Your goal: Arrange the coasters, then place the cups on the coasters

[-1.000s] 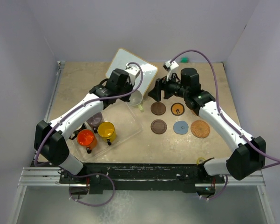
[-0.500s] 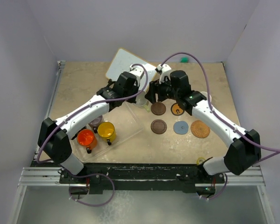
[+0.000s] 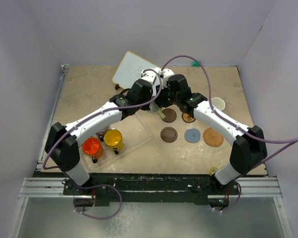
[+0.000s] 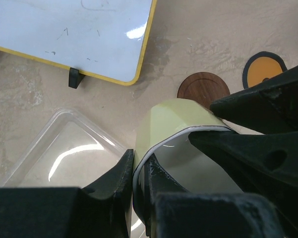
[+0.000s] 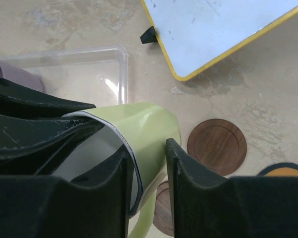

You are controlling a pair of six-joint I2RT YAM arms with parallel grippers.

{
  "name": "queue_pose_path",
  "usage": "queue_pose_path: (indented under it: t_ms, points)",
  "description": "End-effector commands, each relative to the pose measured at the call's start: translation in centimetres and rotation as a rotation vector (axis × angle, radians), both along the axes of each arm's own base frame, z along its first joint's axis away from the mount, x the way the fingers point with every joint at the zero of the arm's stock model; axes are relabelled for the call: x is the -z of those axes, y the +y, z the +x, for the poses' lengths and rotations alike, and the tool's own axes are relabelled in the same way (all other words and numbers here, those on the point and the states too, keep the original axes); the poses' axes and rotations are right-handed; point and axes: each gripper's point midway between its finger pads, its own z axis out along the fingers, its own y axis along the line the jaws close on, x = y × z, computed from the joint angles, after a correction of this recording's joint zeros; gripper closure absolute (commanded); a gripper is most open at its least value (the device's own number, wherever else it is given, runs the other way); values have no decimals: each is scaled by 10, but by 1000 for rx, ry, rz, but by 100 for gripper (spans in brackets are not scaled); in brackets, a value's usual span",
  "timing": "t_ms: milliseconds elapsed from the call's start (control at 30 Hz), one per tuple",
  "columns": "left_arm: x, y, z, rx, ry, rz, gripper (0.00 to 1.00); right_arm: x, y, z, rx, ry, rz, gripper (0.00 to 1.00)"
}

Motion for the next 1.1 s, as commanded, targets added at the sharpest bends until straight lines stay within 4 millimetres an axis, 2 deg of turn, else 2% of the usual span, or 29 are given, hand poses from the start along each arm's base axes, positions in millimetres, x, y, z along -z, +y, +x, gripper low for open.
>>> queue_pose_path:
  t_ms: [0,200,333,500,700,867,1067]
  points:
    - [-64,-20,20,-43,-142,-177,97,-12,-13,16,100,-50,-40,72]
    - [-67,-26,15,2,-154,-211,97,-13,-23,19,142,-64,-74,100]
    - [-74,-33,8,76,-171,-237,96,-14,-24,14,130,-49,-75,100]
    - [-86,-33,-2,159,-213,-230,85,-20,-35,14,157,-75,-107,100]
    - [-99,-26,-12,230,-269,-202,61,-23,-56,15,200,-102,-142,100]
    - [-98,-10,-18,262,-290,-114,52,-27,-88,14,252,-118,-171,100]
    - [-88,28,-21,291,-290,69,46,-29,-153,5,352,-85,-187,100]
